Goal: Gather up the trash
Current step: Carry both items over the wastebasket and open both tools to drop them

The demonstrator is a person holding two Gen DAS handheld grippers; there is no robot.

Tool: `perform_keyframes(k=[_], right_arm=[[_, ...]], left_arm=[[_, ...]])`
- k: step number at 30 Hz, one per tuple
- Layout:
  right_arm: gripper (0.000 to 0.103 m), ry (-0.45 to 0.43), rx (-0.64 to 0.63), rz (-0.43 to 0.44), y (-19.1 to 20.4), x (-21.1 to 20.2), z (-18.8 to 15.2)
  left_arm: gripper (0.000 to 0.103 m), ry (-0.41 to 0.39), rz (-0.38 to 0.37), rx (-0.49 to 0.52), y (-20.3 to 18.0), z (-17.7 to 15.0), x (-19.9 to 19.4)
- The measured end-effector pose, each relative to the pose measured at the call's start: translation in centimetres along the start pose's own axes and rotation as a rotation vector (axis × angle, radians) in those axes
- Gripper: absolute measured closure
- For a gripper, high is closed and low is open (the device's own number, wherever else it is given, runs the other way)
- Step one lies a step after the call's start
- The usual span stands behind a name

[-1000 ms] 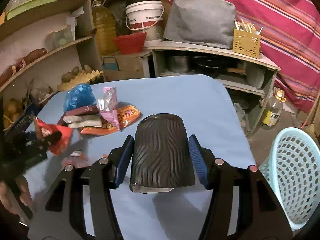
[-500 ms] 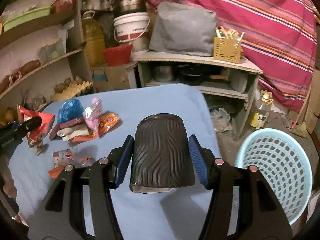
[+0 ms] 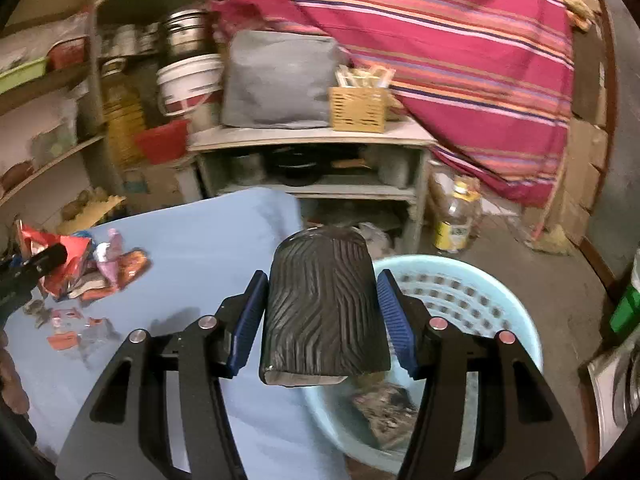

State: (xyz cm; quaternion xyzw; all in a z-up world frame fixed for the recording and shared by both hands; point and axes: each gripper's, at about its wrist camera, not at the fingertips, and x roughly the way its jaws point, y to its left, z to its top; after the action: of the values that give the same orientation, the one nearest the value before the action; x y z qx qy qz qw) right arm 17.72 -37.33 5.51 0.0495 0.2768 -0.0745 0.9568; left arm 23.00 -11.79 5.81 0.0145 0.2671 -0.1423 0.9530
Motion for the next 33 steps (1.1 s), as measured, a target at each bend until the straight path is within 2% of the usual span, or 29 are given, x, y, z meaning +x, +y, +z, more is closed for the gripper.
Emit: perform_keyframes(k=[9,16,22,26,33], right_arm=[[0.046,0.036,0.127,-0.065,-8.1,0.3,-1.6],[0.046,0.049,0.175,-0.071,-10.7,0.8,-2.1],[0.046,0.060,0.198,-0.061,-11.7,1.5,-2.0],[0.036,0.067,0.195,-0.055,-11.8,1.9,-2.0],[0.017,0.045,0.213,-0.125,-13.3,1.0,-2.2]], left_arm=[[0.050,0.015,-0.072,0.061,-7.1,-0.3,2.2],[0.050,0.009,-0.129,0.102,-12.5,0.3,3.8],[0.050,0.007,-0.161,0.125,-15.3,0.5,4.9],[0.050,0.020,-0.179,0.130,-16.2,0.2,5.4],[0.050,0.043,-0.188,0.135,-17.3,-0.2,6.0]])
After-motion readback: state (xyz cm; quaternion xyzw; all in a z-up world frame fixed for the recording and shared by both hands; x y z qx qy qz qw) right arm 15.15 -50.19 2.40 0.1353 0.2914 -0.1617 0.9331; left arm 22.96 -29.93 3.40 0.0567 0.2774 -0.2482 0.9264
